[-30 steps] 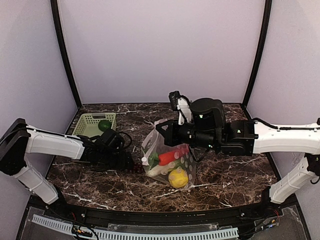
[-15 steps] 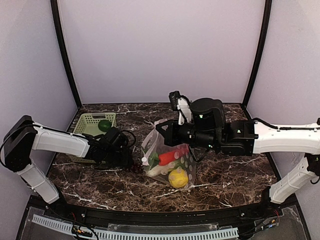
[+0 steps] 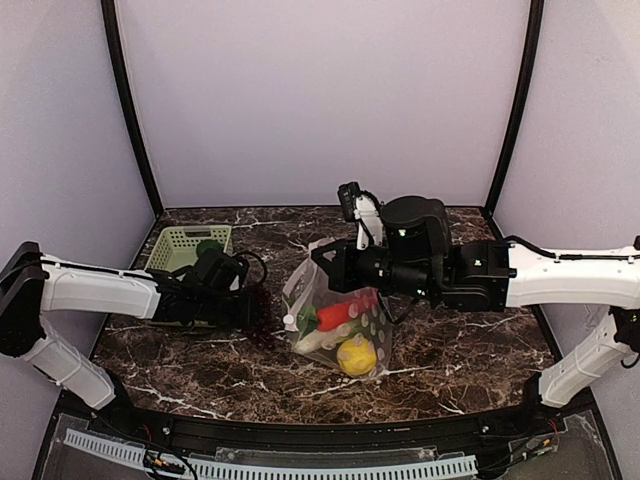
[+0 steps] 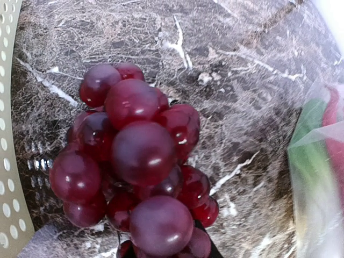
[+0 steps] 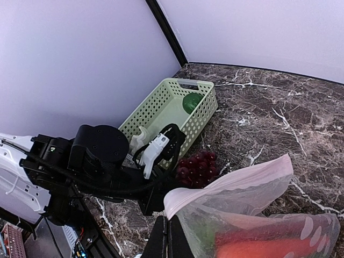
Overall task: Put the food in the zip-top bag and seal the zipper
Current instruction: Pick up the fake fruit at the center of the board.
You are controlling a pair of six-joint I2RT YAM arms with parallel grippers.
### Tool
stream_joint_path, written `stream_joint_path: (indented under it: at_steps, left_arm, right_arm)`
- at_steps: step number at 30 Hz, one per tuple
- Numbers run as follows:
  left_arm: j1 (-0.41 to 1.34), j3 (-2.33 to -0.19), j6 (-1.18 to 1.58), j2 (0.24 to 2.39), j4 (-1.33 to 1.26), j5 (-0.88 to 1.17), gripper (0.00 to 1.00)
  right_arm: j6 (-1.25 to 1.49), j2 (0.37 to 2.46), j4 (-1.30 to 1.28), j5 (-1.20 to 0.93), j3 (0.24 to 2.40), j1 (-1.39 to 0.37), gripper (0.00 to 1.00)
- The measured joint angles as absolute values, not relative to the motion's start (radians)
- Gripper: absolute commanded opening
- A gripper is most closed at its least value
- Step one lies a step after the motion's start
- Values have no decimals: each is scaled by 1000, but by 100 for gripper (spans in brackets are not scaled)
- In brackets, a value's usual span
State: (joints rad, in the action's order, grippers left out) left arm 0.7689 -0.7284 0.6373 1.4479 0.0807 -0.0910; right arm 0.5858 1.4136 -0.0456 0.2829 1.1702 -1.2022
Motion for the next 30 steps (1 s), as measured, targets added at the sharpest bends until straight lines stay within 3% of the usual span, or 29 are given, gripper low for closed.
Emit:
stream_joint_path:
  at_steps: [13,20,30]
  left_arm:
    - [769,-678,594,1259,51,-22,11]
    - [769,-741,509,1069,88,147,11]
    - [769,-870,480,998,117,369,11]
  right_arm:
    - [585,1414,-45,276,1170,-1201,0]
    - [542,1406,5,188,1128,-1166,0]
    - [464,1356,57,5,1097,-1123,0]
